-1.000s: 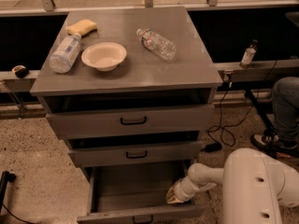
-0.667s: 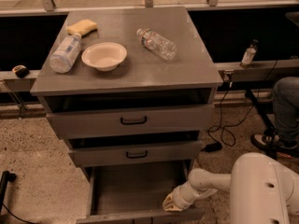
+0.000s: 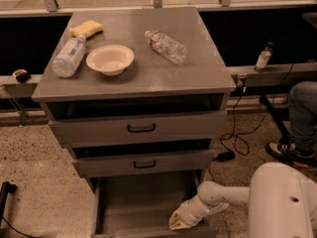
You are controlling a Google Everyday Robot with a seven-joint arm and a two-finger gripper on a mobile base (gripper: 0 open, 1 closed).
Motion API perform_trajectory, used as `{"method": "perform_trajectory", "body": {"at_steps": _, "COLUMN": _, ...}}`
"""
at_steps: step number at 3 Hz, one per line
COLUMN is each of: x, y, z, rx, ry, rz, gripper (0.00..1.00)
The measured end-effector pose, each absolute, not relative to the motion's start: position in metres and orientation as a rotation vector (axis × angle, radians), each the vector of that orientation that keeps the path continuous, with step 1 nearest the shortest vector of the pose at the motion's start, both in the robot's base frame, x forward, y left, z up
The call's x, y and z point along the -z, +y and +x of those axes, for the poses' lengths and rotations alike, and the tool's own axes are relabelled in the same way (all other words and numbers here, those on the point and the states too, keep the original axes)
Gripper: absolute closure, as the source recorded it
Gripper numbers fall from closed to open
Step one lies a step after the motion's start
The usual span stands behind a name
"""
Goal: Open bottom drawer
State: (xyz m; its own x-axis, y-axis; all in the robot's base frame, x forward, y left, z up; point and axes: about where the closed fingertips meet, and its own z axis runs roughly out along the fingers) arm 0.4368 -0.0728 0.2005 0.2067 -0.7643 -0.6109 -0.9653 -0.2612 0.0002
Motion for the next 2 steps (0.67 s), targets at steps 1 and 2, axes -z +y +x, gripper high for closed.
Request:
{"method": "perform_trajectory", "body": {"at_steps": 1, "x": -0.242, "y": -0.058, "z": 0.437, "rx": -0.640, "ry": 1.500, "rz": -2.100, "gripper": 1.00}}
{"method": "perform_trajectory", "body": {"at_steps": 2, "x": -0.286, "y": -0.052, "z": 0.455, "rx": -0.524, "ry": 1.412, "rz": -2.082, "gripper": 1.00}}
